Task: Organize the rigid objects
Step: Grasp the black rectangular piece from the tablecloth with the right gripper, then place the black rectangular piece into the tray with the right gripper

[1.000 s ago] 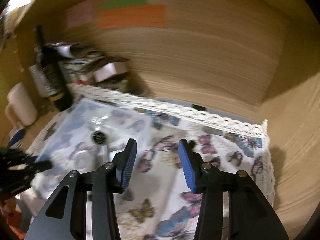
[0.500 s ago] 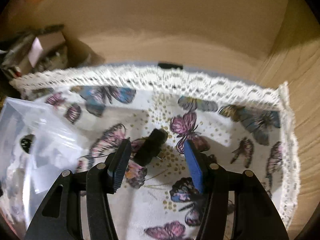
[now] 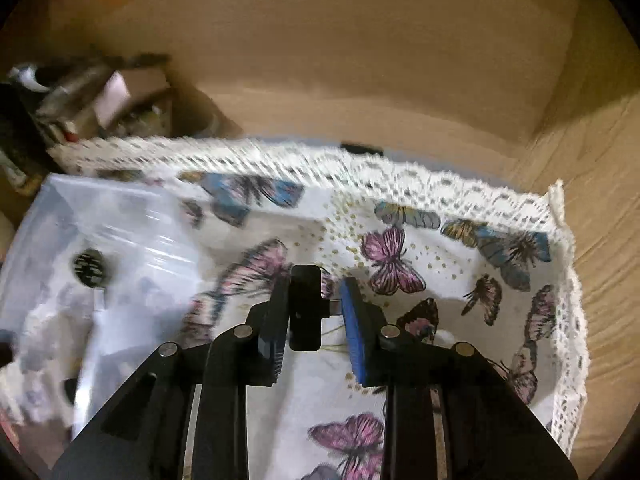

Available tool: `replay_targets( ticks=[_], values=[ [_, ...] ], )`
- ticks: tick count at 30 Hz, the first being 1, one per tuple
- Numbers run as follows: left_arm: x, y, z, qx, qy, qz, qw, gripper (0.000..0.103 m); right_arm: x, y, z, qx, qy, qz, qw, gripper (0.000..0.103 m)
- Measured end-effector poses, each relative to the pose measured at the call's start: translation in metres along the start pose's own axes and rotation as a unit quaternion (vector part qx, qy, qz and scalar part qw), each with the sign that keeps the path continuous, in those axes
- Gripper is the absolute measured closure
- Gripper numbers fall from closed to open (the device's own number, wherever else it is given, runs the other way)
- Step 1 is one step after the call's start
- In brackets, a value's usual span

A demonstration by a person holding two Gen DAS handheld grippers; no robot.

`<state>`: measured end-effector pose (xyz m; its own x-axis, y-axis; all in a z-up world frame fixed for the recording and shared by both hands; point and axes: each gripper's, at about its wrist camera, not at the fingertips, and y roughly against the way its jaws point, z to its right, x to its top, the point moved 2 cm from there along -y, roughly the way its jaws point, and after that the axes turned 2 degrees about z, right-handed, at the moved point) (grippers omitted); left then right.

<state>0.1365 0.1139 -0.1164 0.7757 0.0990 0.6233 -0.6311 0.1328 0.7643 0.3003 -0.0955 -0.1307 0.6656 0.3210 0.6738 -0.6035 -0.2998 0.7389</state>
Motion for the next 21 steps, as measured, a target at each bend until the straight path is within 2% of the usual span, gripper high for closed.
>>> replay_targets(
  ticks=[3,10,15,21],
  values=[
    [0.0,0.0,0.001,0.002,-0.002,0.0,1.0,0.091,0.0,0.039,-0.012,0.015,0.01,0.038,0.999,0.079],
    [0.0,0.0,0.002,0.004,-0.003,0.001,1.0,0.091,0.009,0.097,-0.049,0.031,0.056,0.103,0.993,0.079],
    [0.0,0.0,0.002,0.004,-0.003,0.001,1.0,0.091,0.011,0.105,-0.06,0.055,0.074,0.122,0.988,0.079],
    [0.0,0.0,0.002,0.004,-0.003,0.001,1.0,0.091,-0.001,0.105,-0.079,0.084,0.088,0.114,0.986,0.079]
  ],
)
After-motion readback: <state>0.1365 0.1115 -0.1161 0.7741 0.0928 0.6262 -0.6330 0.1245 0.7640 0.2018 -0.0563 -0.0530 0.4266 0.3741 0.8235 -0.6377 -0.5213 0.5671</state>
